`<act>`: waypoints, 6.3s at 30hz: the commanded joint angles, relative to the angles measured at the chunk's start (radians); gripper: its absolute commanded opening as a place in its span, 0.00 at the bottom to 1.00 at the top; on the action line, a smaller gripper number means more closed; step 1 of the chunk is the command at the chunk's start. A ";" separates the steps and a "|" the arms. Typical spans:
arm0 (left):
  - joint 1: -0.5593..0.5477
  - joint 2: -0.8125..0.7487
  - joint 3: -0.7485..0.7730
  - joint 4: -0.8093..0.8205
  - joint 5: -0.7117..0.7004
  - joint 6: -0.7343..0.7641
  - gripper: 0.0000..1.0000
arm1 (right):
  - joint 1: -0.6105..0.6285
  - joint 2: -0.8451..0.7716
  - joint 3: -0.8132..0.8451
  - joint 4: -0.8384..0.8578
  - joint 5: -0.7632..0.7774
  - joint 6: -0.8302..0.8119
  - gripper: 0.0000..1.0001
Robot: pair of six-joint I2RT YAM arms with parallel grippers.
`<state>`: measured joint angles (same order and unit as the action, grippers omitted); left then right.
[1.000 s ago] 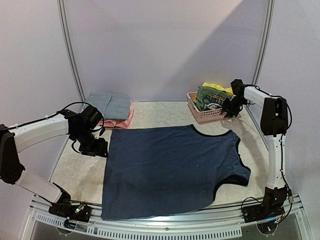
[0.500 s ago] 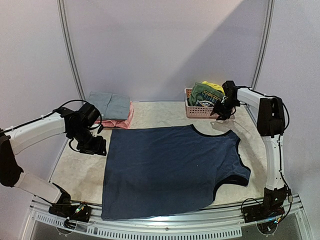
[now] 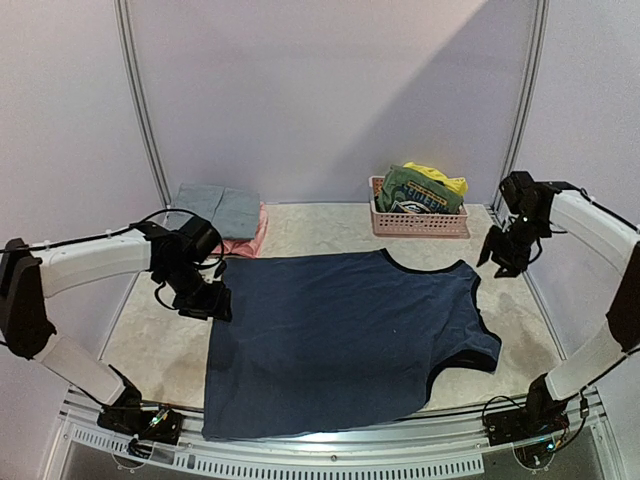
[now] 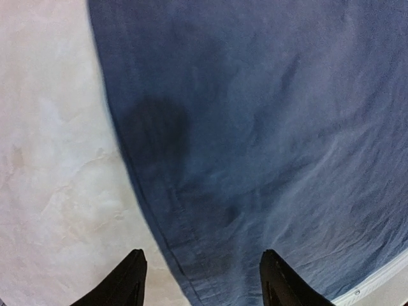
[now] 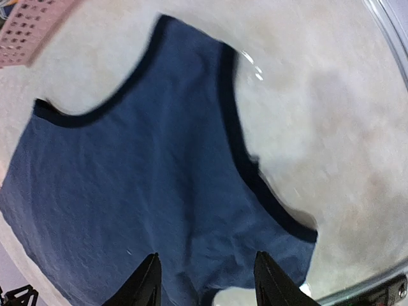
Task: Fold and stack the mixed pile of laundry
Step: Move the bin to the corner of the board, then fold the flattened tank top at the center of the board.
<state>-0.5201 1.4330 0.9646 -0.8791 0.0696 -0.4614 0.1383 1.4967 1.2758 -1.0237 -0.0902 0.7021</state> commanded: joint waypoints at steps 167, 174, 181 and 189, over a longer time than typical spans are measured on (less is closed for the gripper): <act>-0.794 -0.460 -0.569 0.104 -0.039 -0.855 0.00 | 0.979 -0.385 -0.685 0.466 -0.079 0.380 0.62; -0.796 -0.463 -0.559 0.084 -0.040 -0.847 0.00 | 1.082 -0.134 -0.598 0.535 -0.046 0.334 0.52; -0.796 -0.487 -0.541 0.039 -0.050 -0.843 0.00 | 1.083 -0.138 -0.620 0.520 0.043 0.367 0.46; -0.796 -0.536 -0.558 0.017 -0.062 -0.863 0.00 | 1.084 -0.266 -0.727 0.511 0.157 0.469 0.49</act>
<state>-1.2980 0.9207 0.4042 -0.8211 0.0303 -1.3140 1.2167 1.2984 0.6216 -0.5087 -0.0238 1.1011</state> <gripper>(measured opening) 0.009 0.484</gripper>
